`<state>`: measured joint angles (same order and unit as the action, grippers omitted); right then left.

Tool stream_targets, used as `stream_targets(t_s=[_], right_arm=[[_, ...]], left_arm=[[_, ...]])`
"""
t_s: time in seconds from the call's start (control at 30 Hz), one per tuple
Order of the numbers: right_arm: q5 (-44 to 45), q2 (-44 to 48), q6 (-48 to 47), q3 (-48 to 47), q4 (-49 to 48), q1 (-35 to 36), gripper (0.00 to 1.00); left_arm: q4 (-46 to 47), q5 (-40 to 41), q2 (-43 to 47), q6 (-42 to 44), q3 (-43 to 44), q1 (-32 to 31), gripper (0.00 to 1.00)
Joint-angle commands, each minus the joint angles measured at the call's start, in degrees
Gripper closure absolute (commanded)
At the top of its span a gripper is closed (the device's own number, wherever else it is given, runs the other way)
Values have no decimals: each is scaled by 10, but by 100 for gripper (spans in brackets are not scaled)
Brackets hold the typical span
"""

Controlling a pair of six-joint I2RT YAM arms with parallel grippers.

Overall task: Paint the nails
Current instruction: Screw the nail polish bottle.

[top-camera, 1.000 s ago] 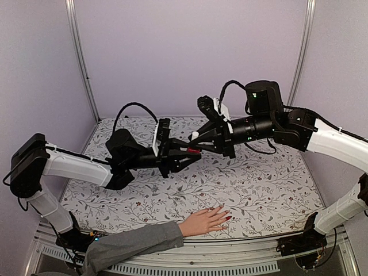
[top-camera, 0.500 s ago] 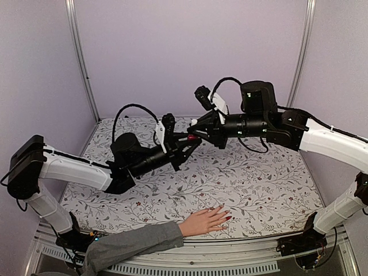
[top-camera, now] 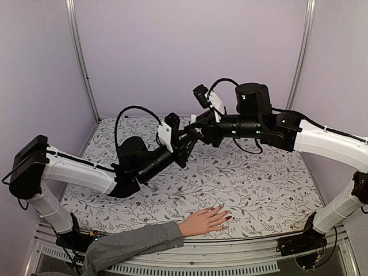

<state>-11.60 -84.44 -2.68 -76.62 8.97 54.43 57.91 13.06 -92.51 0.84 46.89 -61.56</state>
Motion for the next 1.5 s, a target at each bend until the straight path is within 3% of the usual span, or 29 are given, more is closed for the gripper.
stream_targets(t_s=[0.0, 0.13, 0.4, 0.6, 0.77, 0.97, 1.27, 1.47], right_arm=[[-48, 11, 1, 14, 28, 21, 65], [-46, 36, -9, 29, 24, 20, 58], [-125, 93, -54, 66, 15, 19, 38], [-174, 111, -90, 61, 27, 20, 35], [-209, 102, -132, 27, 64, 20, 44], [-250, 86, -170, 0, 108, 20, 57], [-261, 79, -181, 0, 117, 20, 89], [-260, 72, -170, 11, 104, 21, 96]], left_arm=[[35, -37, 22, 13, 6, 3, 100], [1, -105, 45, 6, -9, 14, 100], [-19, -331, 78, -37, -36, 53, 100], [-36, -487, 66, -54, -18, 65, 100], [-43, -569, 45, -73, 5, 67, 100], [-44, -604, 28, -89, 22, 70, 100], [-7, -611, 20, -121, 20, 78, 100], [13, -564, 28, -121, 12, 79, 100]])
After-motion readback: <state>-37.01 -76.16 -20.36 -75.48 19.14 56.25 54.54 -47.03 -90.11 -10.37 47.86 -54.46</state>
